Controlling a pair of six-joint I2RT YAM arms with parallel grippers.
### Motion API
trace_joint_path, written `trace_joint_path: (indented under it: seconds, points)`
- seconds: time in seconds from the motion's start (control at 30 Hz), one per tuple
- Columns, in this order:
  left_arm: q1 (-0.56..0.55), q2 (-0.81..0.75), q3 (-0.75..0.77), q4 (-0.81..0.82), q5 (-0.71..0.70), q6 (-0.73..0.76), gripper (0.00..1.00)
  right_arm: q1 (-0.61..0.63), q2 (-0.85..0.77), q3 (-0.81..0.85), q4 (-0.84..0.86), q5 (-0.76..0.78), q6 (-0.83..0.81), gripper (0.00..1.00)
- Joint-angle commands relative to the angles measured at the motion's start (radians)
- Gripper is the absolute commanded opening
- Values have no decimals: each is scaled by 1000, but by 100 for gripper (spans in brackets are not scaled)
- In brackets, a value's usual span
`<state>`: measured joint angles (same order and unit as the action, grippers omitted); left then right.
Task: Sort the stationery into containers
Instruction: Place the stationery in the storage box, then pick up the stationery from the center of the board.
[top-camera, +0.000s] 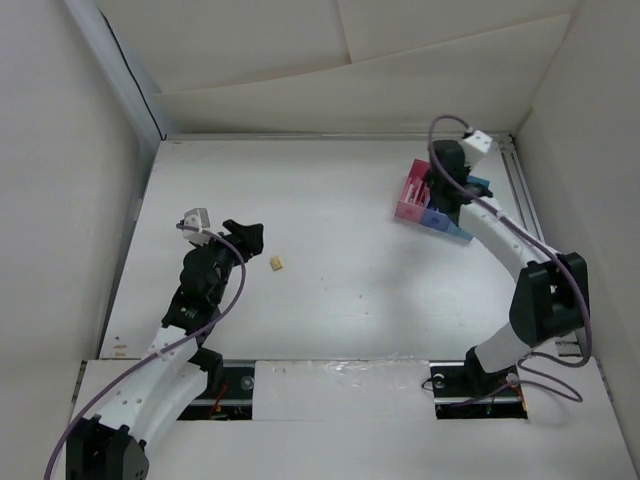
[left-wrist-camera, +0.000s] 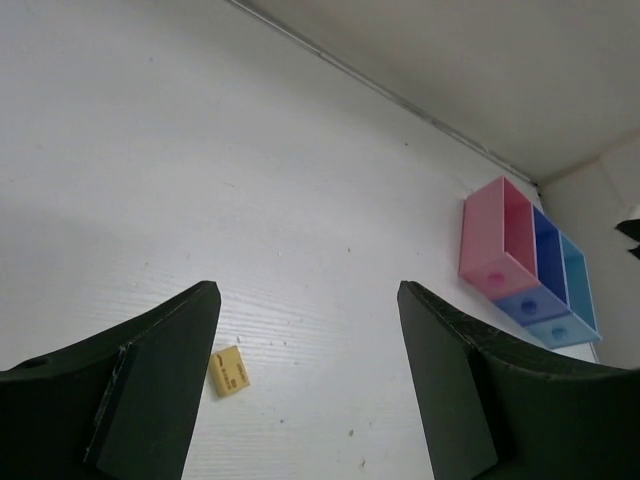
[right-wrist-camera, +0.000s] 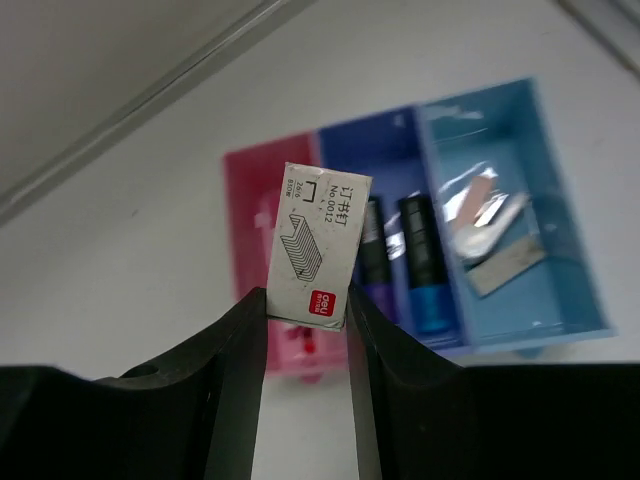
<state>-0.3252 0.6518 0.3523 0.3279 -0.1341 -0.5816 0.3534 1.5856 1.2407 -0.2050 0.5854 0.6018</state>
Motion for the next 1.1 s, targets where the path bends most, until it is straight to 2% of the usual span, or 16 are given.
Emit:
trace_joint_path:
  seconds: [0.0, 0.23, 0.37, 0.43, 0.53, 0.63, 0.77, 0.83, 0.93, 0.97, 1.0, 1.03, 1.07]
  points:
    - [-3, 15, 57, 77, 74, 20, 69, -103, -18, -44, -56, 22, 1, 14]
    - [-3, 34, 57, 97, 85, 20, 69, -283, -7, -103, -43, -19, 41, 14]
    - [-3, 34, 57, 97, 85, 20, 69, -297, 14, -113, -33, -26, 59, 17]
    - [-3, 34, 57, 97, 85, 20, 69, -297, 14, -122, -33, -16, 59, 38]
    - [-3, 34, 57, 97, 85, 20, 69, -297, -10, -132, -22, -28, 59, 61]
    - [-3, 34, 57, 97, 85, 20, 69, -272, -36, -132, -13, -39, 49, 65]
    - [-3, 34, 57, 97, 85, 20, 69, -228, -67, -121, -22, -39, 39, 65]
    - [-3, 34, 57, 97, 76, 20, 69, -165, -82, -121, -22, -61, 27, 59]
    - [-3, 25, 57, 86, 67, 20, 69, -7, -84, -130, 18, -177, -22, 42]
    - [-3, 25, 57, 74, 67, 20, 69, 43, -53, -130, 33, -209, -33, 35]
    - [-3, 11, 57, 74, 51, 20, 69, 97, -32, -116, 42, -238, -60, 23]
    - [-3, 2, 57, 65, 33, 20, 67, 207, -4, -106, 53, -275, -71, 18]
    - [-3, -23, 57, 65, 24, 20, 67, 264, 26, -75, 53, -276, -71, 12]
